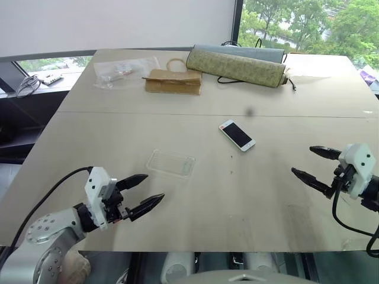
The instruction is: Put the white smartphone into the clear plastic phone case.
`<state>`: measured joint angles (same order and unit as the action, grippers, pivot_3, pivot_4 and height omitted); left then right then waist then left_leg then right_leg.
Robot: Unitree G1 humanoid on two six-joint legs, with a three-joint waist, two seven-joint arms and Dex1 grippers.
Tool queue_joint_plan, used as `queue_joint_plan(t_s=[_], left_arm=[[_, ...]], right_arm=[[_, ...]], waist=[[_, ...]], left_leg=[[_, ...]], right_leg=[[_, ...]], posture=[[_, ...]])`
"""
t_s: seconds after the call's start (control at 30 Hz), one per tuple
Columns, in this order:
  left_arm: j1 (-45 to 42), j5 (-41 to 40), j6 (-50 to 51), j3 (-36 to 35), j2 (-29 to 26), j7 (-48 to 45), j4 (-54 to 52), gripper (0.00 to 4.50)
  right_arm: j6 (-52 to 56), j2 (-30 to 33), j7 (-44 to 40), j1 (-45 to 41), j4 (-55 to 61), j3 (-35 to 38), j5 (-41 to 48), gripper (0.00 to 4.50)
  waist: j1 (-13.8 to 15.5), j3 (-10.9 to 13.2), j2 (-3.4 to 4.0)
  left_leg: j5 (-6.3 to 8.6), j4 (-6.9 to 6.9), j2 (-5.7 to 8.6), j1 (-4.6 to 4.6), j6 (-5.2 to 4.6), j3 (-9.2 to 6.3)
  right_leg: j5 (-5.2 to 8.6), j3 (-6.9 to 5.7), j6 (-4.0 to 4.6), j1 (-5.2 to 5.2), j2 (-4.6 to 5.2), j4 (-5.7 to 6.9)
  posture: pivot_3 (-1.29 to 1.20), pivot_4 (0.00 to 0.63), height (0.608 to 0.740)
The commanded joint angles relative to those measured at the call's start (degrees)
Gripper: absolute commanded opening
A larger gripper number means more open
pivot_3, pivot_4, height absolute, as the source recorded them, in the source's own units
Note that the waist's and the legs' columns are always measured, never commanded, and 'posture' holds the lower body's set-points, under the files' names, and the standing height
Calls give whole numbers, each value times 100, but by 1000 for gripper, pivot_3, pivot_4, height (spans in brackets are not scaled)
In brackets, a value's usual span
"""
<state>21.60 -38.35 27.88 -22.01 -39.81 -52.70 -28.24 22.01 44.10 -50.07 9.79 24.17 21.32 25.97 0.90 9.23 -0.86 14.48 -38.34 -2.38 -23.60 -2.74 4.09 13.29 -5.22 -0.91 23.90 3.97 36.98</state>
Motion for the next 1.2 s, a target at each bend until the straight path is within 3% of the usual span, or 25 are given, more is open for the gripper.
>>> queue_joint_plan(t_s=[0.03,0.37,0.63,0.8,0.9,1.0,1.2], left_arm=[[-155,-65,-55,-13,52,128,-158,4500],[-1074,146,23,399,-55,309,137,4500],[-1941,1457,-1082,1596,-920,-861,1254,4500],[-2778,2418,-2184,2521,-819,-1271,2382,4500],[-3301,2586,-2252,2755,-564,-1243,2918,4500],[-3620,2734,-2436,2968,-606,-1595,3351,3679],[-3940,2690,-2552,3238,-829,-2569,3905,880]], right_arm=[[-89,29,42,-76,192,203,109,4481],[336,-131,68,-652,767,-133,905,4481],[333,281,-649,-215,1594,-83,1496,4481],[177,297,-462,-104,1576,-199,1098,4481],[127,271,-433,90,1694,-164,1035,4481],[141,243,-373,279,1846,-60,1089,4500],[53,249,-457,670,2042,61,1125,4500]], waist=[[0,0,0],[2,0,0],[20,0,0],[36,-1,0],[49,-2,-1],[66,-2,0],[31,-6,1]], left_leg=[[0,0,0,0,0,0],[0,0,2,0,0,0],[1,-1,3,-2,-2,1],[1,-2,4,-2,-3,2],[2,-2,4,-7,-4,1],[1,-3,5,-7,-4,0],[1,-4,3,1,-4,3]], right_leg=[[0,0,0,0,0,0],[-19,2,10,-2,-15,1],[-5,-1,-1,-2,-15,-3],[-6,-2,5,-3,-14,-5],[-24,-3,4,-1,-14,-5],[-27,-5,-2,-2,-15,-4],[-17,-2,-20,-6,-18,-2]], posture=[[0,150,740],[0,150,740],[0,150,740],[0,150,740],[0,150,740],[0,150,740],[0,150,740]])
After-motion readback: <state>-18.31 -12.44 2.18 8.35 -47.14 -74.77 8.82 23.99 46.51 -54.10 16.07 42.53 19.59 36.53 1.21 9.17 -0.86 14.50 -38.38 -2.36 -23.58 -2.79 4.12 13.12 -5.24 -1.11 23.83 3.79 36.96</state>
